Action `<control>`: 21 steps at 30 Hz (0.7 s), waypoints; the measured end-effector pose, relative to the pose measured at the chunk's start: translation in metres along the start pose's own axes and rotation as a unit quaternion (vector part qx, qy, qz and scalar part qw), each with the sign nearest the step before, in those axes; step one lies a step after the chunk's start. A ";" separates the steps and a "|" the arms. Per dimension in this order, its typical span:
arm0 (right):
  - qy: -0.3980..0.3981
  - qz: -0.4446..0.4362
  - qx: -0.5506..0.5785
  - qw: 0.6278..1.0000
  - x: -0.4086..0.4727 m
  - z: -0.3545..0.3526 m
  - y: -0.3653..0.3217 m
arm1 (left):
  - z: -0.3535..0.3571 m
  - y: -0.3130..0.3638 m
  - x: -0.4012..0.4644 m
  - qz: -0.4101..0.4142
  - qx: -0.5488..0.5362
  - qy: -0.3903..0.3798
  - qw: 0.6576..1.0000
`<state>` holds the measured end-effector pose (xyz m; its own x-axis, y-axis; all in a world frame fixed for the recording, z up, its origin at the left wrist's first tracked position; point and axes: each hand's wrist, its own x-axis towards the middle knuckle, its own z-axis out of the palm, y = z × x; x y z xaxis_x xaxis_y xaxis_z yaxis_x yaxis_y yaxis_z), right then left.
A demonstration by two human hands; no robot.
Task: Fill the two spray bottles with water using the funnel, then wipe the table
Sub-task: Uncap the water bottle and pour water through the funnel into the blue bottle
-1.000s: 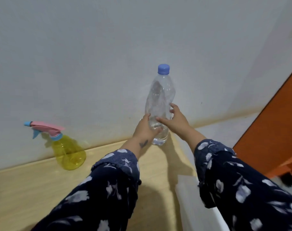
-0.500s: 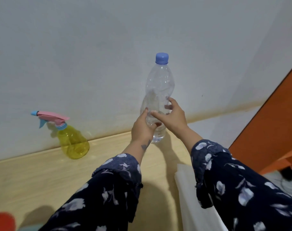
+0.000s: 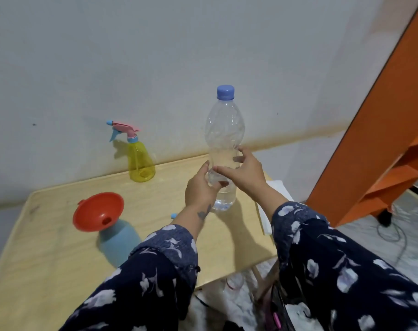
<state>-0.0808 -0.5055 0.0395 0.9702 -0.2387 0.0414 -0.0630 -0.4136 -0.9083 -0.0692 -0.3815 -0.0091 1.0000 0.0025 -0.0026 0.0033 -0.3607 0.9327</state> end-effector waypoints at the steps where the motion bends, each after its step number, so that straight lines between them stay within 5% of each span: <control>1: 0.003 0.003 0.000 1.000 -0.012 0.001 0.001 | -0.002 -0.003 -0.010 0.002 0.000 -0.001 1.000; 12: 0.007 0.019 -0.010 1.000 -0.087 0.004 0.009 | -0.013 -0.025 -0.071 0.004 -0.011 -0.043 0.999; 17: -0.060 0.017 -0.036 0.997 -0.093 -0.012 -0.010 | -0.018 -0.010 -0.077 0.012 0.011 -0.088 0.996; 21: -0.035 -0.021 -0.054 0.998 -0.085 -0.042 -0.057 | -0.028 0.025 -0.081 0.088 0.017 -0.035 0.995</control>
<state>-0.1695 -0.4984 0.1051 0.9862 -0.1586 0.0464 -0.0427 -0.5156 -0.8557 -0.1498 -0.3649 0.0244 0.9827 -0.1279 0.1340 -0.1734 -0.3812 0.9081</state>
